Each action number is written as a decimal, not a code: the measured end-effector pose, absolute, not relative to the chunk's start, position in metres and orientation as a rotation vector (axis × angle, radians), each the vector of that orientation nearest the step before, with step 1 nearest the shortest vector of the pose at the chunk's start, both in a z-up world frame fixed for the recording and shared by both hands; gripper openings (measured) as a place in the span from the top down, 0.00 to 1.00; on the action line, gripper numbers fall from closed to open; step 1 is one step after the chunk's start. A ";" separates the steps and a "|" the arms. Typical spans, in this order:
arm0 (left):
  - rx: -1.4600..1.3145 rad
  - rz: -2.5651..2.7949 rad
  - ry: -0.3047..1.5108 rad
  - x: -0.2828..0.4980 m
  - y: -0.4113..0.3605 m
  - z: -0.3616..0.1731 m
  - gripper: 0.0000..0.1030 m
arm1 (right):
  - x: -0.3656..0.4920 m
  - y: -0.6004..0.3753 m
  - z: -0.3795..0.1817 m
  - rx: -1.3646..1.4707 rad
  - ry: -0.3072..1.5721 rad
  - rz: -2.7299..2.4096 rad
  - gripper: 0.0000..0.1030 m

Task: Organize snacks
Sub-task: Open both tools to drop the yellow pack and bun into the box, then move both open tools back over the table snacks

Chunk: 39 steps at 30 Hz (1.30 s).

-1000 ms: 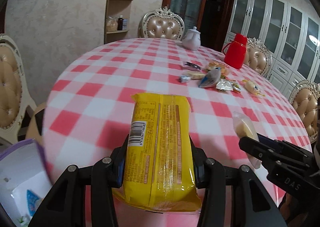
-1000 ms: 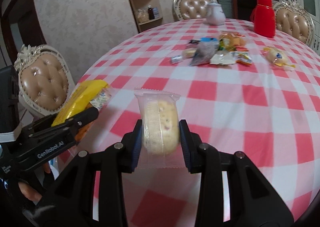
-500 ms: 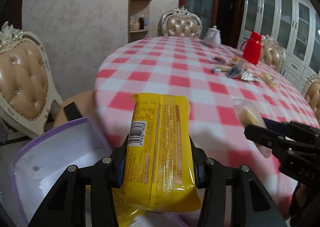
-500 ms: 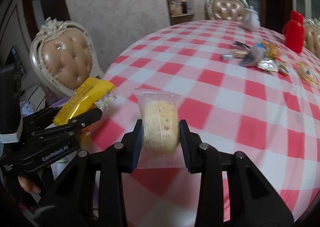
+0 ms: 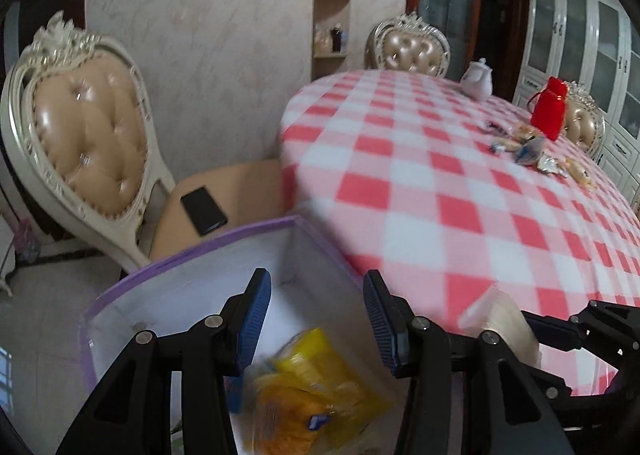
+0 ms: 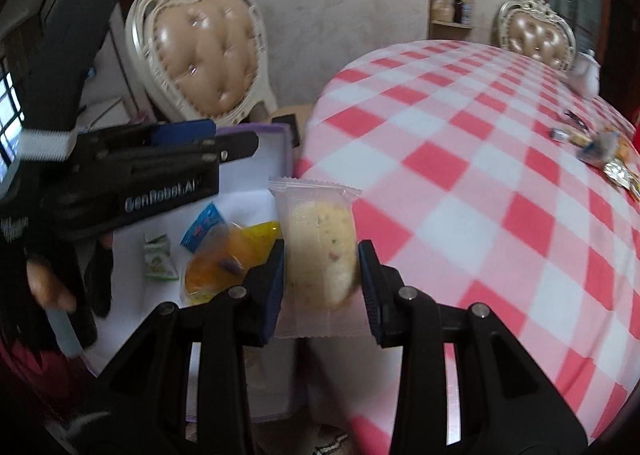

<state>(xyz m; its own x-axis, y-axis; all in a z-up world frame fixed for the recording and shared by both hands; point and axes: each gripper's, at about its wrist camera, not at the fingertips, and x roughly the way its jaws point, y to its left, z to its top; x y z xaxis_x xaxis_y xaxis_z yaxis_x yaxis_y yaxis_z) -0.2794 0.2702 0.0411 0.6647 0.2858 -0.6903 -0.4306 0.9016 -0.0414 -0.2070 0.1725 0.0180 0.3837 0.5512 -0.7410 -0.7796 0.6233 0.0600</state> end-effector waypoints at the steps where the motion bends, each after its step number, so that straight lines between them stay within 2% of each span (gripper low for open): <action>1: -0.223 0.416 0.745 -0.284 0.277 0.041 0.51 | -0.210 0.176 0.015 -0.321 0.818 0.892 0.62; 2: -0.249 0.432 0.746 -0.289 0.286 0.041 0.50 | -0.214 0.181 0.012 -0.328 0.827 0.914 0.62; 4: -0.293 0.463 0.741 -0.295 0.300 0.041 0.36 | -0.224 0.193 0.005 -0.361 0.847 0.955 0.62; 6: -0.330 0.494 0.725 -0.301 0.309 0.042 0.31 | -0.235 0.205 -0.003 -0.371 0.882 1.042 0.61; 7: -0.340 0.505 0.719 -0.302 0.311 0.043 0.29 | -0.238 0.209 -0.005 -0.369 0.889 1.069 0.61; 8: -0.350 0.516 0.712 -0.304 0.312 0.043 0.28 | -0.242 0.213 -0.007 -0.374 0.895 1.093 0.53; 9: -0.355 0.518 0.707 -0.305 0.312 0.043 0.27 | -0.244 0.215 -0.007 -0.381 0.892 1.107 0.42; 10: -0.356 0.516 0.697 -0.305 0.311 0.044 0.26 | -0.244 0.214 -0.006 -0.387 0.879 1.110 0.38; 14: -0.342 0.529 0.635 -0.304 0.301 0.050 0.21 | -0.221 0.187 0.011 -0.344 0.821 1.025 0.36; 19: -0.337 0.440 0.665 -0.271 0.269 0.054 0.19 | -0.160 0.115 0.039 -0.259 0.764 0.789 0.27; 23: -0.290 0.306 0.724 -0.214 0.223 0.063 0.19 | -0.105 0.053 0.051 -0.217 0.754 0.600 0.26; 27: -0.182 0.127 0.664 -0.134 0.158 0.074 0.16 | -0.047 -0.014 0.055 -0.124 0.780 0.443 0.23; 33: -0.166 -0.039 0.713 0.009 0.079 0.054 0.16 | 0.029 -0.116 0.045 0.062 0.828 0.225 0.23; 39: -0.209 -0.063 0.753 0.106 0.040 0.029 0.16 | 0.046 -0.170 0.036 0.192 0.843 0.143 0.23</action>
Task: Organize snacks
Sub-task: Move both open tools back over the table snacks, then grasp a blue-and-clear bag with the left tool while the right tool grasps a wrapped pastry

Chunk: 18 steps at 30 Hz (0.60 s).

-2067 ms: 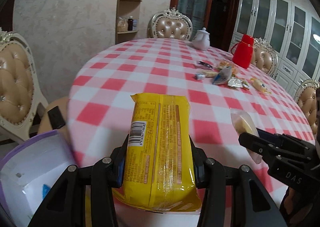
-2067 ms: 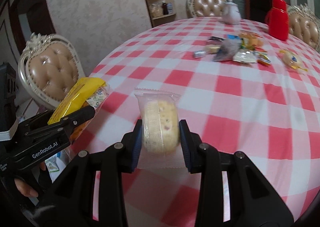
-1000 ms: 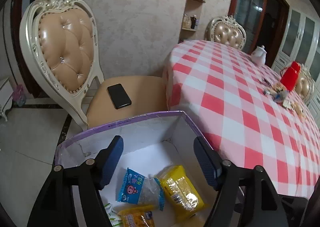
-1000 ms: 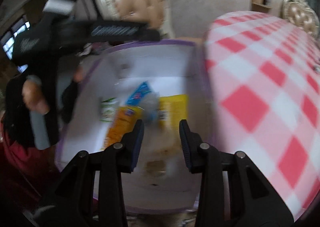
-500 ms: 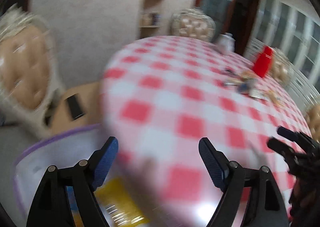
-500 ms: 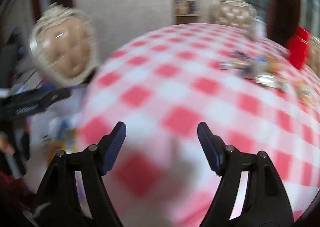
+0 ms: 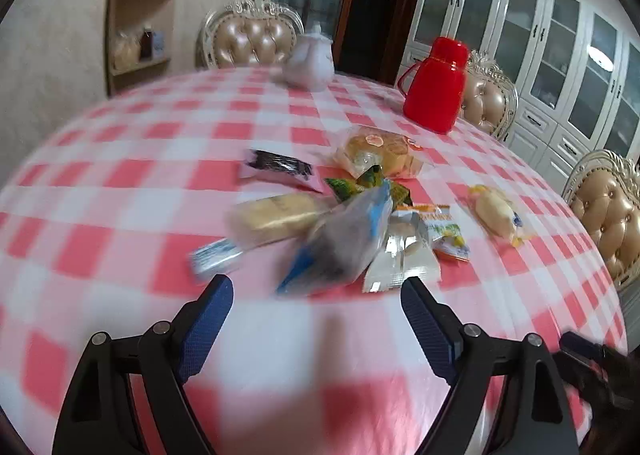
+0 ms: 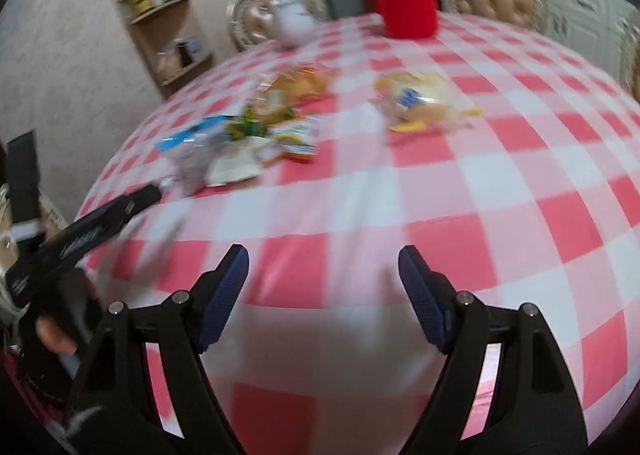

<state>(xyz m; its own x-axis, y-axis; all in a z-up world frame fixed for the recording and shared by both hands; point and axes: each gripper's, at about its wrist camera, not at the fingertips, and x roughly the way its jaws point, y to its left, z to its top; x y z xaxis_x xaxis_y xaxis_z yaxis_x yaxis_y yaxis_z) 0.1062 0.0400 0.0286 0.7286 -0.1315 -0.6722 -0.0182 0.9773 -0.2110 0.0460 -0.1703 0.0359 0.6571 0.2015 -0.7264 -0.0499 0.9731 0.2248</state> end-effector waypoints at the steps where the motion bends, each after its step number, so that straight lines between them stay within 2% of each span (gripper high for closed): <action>1: -0.232 -0.070 0.758 0.115 0.039 0.027 0.17 | 0.048 -0.171 0.035 0.203 0.841 0.142 0.23; 4: -0.263 -0.057 0.741 0.137 0.040 0.026 0.19 | 0.047 -0.165 0.035 0.194 0.846 0.169 0.23; 5: -0.256 -0.064 0.762 0.144 0.039 0.024 0.24 | 0.046 -0.162 0.034 0.180 0.845 0.183 0.23; 6: -0.266 -0.089 0.796 0.150 0.039 0.019 0.33 | 0.046 -0.158 0.033 0.168 0.845 0.193 0.23; 11: -0.193 -0.148 0.810 0.142 0.038 0.020 0.47 | 0.049 -0.143 0.023 0.106 0.858 0.212 0.23; 12: -0.157 -0.135 0.811 0.138 0.037 0.022 0.56 | 0.049 -0.142 0.023 0.103 0.854 0.210 0.23; 18: -0.195 -0.105 0.866 0.135 0.058 0.025 0.59 | 0.076 -0.133 0.018 0.189 0.881 0.215 0.23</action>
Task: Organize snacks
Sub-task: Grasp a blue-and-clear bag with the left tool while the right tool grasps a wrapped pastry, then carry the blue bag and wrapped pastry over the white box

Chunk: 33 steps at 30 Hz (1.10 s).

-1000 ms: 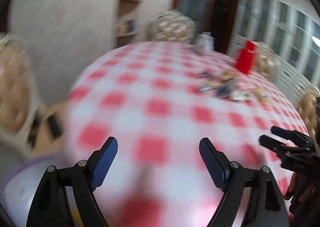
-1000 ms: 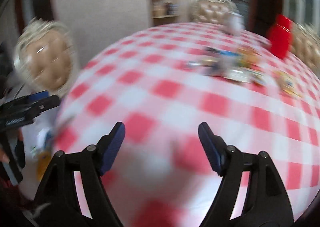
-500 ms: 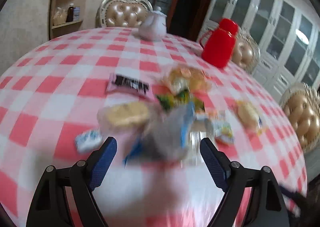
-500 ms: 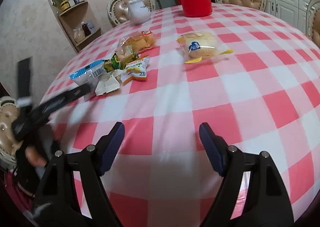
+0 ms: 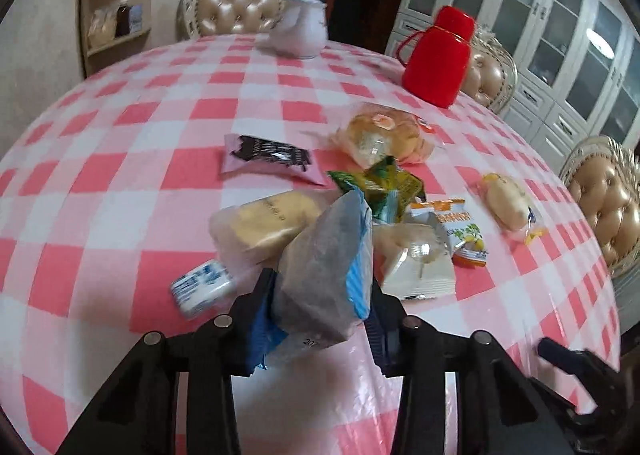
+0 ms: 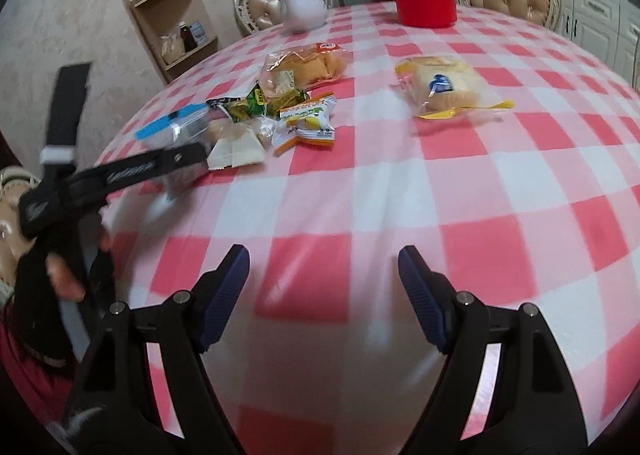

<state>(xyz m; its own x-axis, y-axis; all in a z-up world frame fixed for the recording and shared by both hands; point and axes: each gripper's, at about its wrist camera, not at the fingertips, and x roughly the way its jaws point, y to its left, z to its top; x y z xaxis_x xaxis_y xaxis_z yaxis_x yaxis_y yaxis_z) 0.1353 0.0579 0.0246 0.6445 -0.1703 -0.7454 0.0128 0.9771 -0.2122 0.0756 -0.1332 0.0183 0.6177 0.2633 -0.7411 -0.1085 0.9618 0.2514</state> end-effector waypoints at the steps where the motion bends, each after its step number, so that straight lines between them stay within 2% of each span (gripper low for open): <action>1: -0.197 -0.107 0.867 0.133 0.063 0.025 0.59 | 0.082 -0.129 0.018 0.215 0.885 0.235 0.23; 7: -0.217 -0.107 0.908 0.142 0.077 0.014 0.56 | 0.135 -0.086 0.011 0.324 0.916 0.273 0.24; 11: -0.261 -0.087 0.906 0.144 0.090 0.013 0.59 | 0.165 -0.068 0.008 0.356 0.920 0.231 0.32; 17: -0.322 -0.107 0.911 0.145 0.099 0.012 0.58 | 0.192 -0.054 0.009 0.222 0.915 0.157 0.32; 20: -0.336 -0.105 0.907 0.146 0.103 0.012 0.58 | 0.194 -0.044 0.008 0.103 0.920 0.139 0.36; 22: -0.351 -0.114 0.902 0.146 0.105 0.011 0.55 | 0.191 -0.036 0.006 0.004 0.921 0.143 0.37; 26: -0.340 -0.125 0.881 0.147 0.103 0.011 0.50 | 0.176 -0.037 0.007 -0.071 0.910 0.157 0.45; 30: -0.318 -0.126 0.864 0.147 0.098 0.011 0.44 | 0.146 -0.054 0.010 -0.085 0.895 0.157 0.45; 32: -0.265 -0.120 0.866 0.147 0.091 0.011 0.44 | 0.131 -0.064 0.015 -0.065 0.883 0.159 0.45; 33: -0.225 -0.119 0.872 0.147 0.086 0.011 0.54 | 0.123 -0.069 0.018 -0.045 0.875 0.162 0.45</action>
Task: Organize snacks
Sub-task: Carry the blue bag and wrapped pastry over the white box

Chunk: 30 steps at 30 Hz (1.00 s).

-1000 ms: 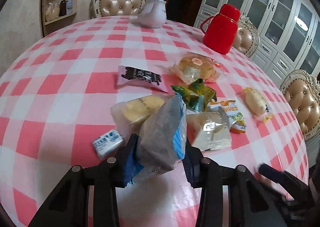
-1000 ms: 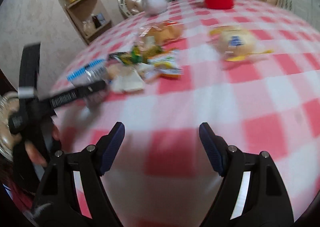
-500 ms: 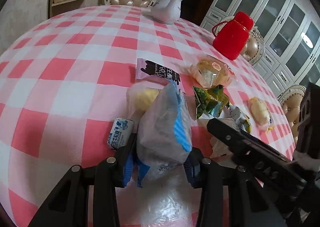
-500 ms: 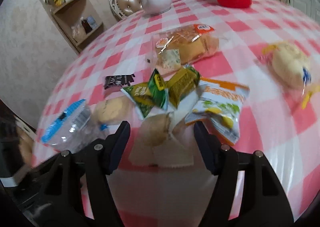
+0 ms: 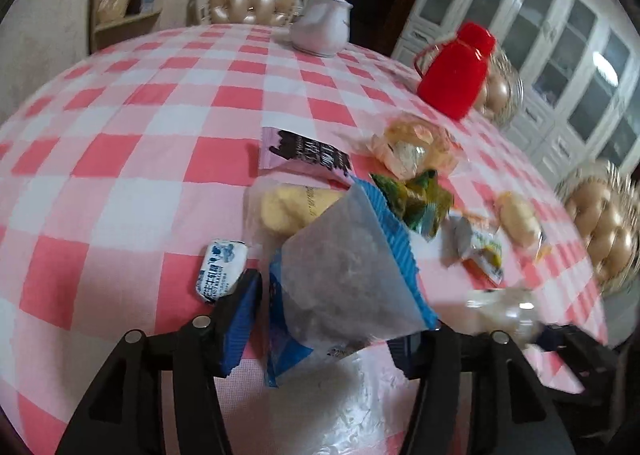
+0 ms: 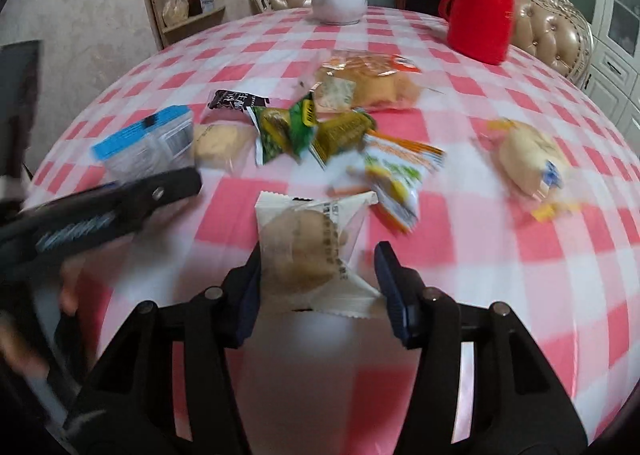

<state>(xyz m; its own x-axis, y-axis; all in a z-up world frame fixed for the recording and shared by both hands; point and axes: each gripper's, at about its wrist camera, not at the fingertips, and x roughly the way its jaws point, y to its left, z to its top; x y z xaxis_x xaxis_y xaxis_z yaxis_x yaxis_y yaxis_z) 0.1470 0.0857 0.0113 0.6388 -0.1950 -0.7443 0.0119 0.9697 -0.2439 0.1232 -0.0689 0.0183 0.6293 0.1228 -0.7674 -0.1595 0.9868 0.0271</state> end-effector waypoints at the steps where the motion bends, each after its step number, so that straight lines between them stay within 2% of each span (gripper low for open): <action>1: -0.171 -0.105 0.877 0.147 0.079 0.011 0.58 | 0.116 -0.074 0.021 -0.023 0.870 0.167 0.45; 7: -0.089 -0.104 0.867 0.140 0.064 0.018 0.61 | 0.086 -0.079 0.027 0.009 0.849 0.187 0.45; 12: -0.071 -0.103 0.777 0.119 0.054 0.042 0.61 | 0.068 -0.083 0.037 -0.009 0.806 0.170 0.45; 19: -0.127 -0.128 0.687 0.081 0.052 0.048 0.61 | 0.058 -0.089 0.041 0.005 0.802 0.170 0.45; 30: -0.270 -0.080 0.679 0.045 0.080 0.039 0.61 | 0.059 -0.083 0.035 -0.040 0.809 0.154 0.45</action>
<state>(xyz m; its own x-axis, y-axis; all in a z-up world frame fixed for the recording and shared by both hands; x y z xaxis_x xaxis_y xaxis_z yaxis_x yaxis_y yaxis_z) 0.0451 0.0797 0.0394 0.7767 -0.1608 -0.6091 -0.0146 0.9620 -0.2726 0.0591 -0.0832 0.0350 0.6795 0.1219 -0.7235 -0.1526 0.9880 0.0232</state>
